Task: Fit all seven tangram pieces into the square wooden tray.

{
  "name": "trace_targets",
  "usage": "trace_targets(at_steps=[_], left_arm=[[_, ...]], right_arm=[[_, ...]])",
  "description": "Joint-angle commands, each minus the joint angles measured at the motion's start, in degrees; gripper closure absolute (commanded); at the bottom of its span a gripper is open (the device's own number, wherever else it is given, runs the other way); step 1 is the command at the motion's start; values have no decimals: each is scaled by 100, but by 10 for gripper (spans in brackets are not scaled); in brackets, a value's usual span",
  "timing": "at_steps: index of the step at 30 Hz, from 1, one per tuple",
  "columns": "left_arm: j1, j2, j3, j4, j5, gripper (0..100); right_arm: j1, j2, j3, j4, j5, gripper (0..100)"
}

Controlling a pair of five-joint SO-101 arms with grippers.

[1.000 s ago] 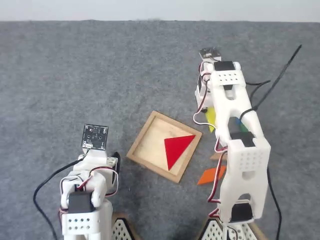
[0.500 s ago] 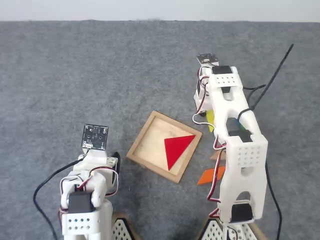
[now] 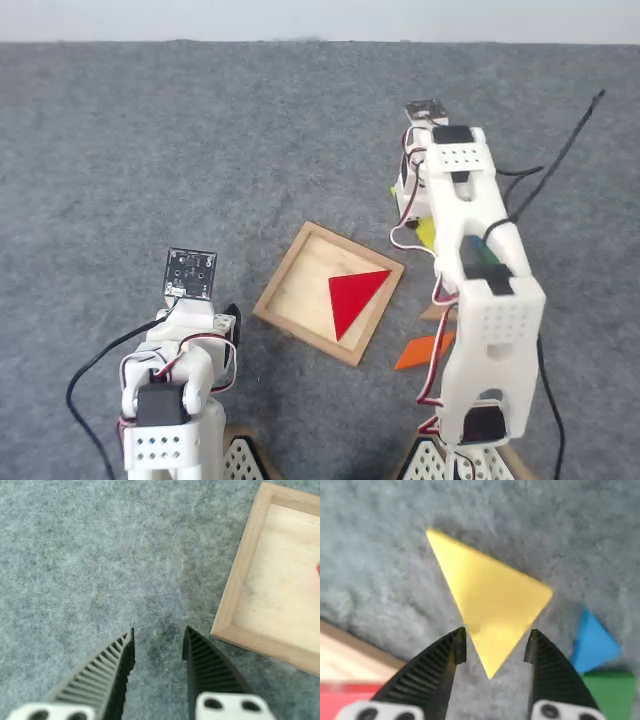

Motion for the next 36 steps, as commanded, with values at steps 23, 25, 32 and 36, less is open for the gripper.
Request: trace_targets(at_steps=[23, 25, 32, 36], left_arm=[[9, -158, -48, 53, -35, 847], [9, -158, -48, 53, -35, 847], [9, -158, -48, 53, -35, 847], [9, -158, -48, 53, -35, 847]], right_arm=[[-189, -558, 967, -1508, 1881, 705], [-286, -382, 923, -1516, 1934, 705], [-57, 215, 413, -1411, 1925, 709], [171, 593, -281, -1103, 1952, 707]])
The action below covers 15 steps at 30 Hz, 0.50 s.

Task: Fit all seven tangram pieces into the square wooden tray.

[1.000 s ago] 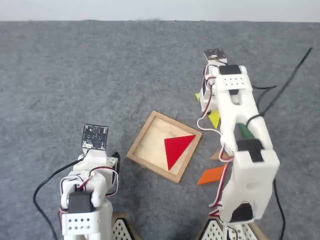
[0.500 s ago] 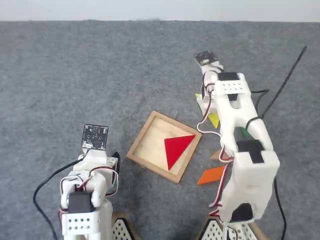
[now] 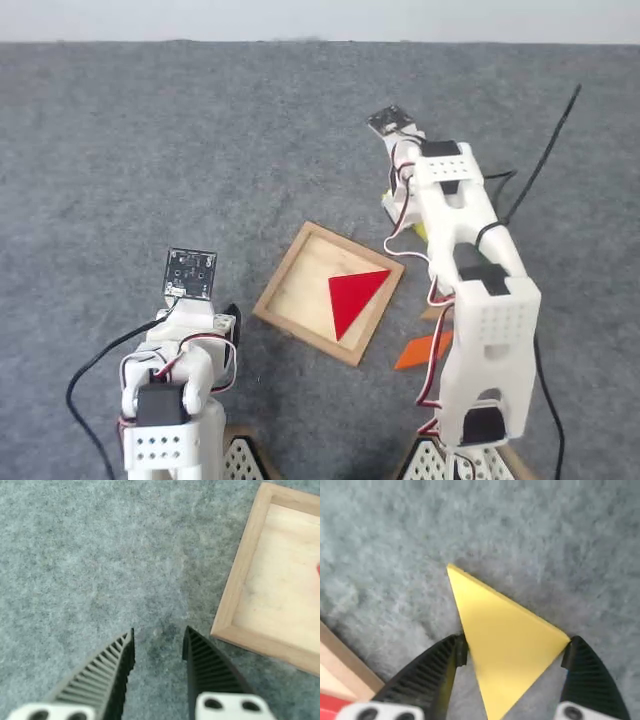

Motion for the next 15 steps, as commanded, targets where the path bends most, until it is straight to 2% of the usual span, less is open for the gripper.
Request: trace_targets(at_steps=[1, 7, 15], left_arm=[[9, -158, -48, 53, -35, 847], [9, -158, -48, 53, -35, 847], [9, -158, -48, 53, -35, 847]], right_arm=[[321, 365, -949, 286, 79, 706], [303, 620, -1556, 734, 756, 701], [330, 514, -1565, 840, 1714, 607]])
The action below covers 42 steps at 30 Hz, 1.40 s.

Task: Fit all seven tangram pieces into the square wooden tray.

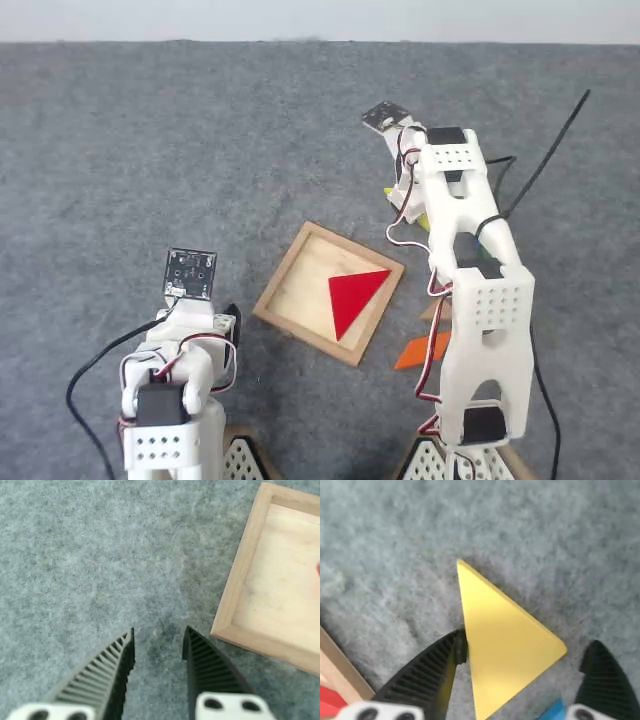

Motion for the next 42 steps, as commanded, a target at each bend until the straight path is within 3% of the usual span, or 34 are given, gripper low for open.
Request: trace_targets(at_steps=[1, 9, 19, 23, 29, 36, 42], left_arm=[[9, -158, -48, 53, -35, 847], [9, -158, -48, 53, -35, 847], [9, -158, -48, 53, -35, 847], [9, -158, -48, 53, -35, 847], [9, -158, -48, 53, -35, 847], [9, -158, -48, 53, -35, 847], [9, -158, -48, 53, -35, 847]], right_arm=[[215, -171, -290, 101, 580, 606], [242, -119, -255, -31, 1398, 607], [514, 470, -404, 48, 1363, 608], [541, 488, -501, 251, 1152, 640], [620, 479, -536, 356, 791, 857], [664, 418, -554, 435, 264, 868], [435, 418, -1644, 1534, -580, 869]])
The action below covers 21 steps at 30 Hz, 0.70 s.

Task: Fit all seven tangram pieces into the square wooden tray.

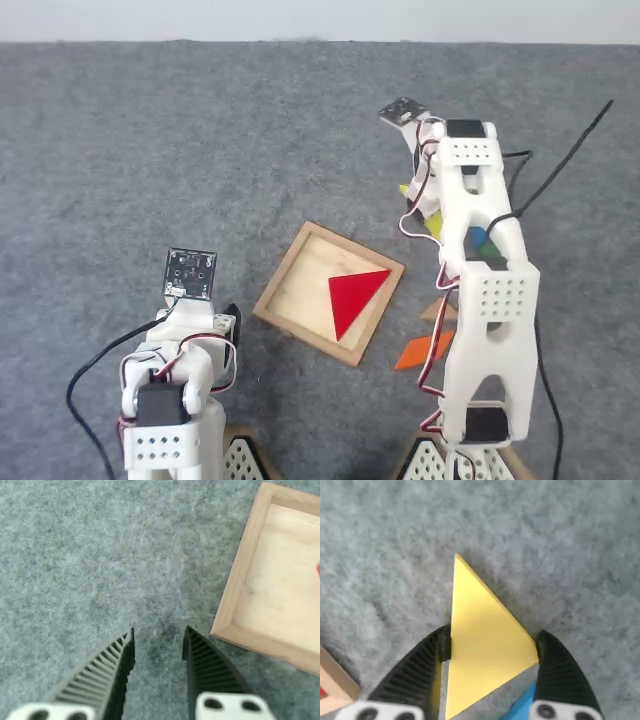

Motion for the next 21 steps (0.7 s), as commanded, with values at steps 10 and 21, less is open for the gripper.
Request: trace_targets(at_steps=[10, 21], left_arm=[[9, -158, -48, 53, -35, 847], [9, -158, -48, 53, -35, 847]], right_arm=[[-374, -92, -2901, 2220, -1767, 885], [-286, -936, -1407, 2229, -2163, 794]])
